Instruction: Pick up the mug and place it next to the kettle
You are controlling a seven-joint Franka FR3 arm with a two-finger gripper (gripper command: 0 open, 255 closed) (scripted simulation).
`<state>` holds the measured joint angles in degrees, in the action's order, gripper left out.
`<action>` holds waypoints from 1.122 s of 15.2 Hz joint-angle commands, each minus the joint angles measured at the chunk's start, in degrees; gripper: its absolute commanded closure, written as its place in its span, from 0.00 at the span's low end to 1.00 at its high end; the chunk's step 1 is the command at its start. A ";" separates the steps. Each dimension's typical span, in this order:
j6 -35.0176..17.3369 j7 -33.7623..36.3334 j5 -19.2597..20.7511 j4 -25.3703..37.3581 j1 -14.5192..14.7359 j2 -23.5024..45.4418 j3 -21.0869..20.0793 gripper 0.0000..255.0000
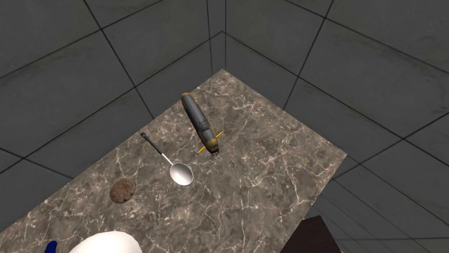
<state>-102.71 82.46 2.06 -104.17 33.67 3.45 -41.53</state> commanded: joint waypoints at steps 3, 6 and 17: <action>-3.08 0.43 0.55 -2.40 0.14 0.73 -0.03 1.00; -5.29 0.73 0.97 -4.19 0.22 1.29 -0.02 1.00; -13.17 2.46 3.45 -9.74 0.77 4.49 0.24 1.00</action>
<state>-115.11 84.81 5.31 -113.38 34.45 7.76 -41.36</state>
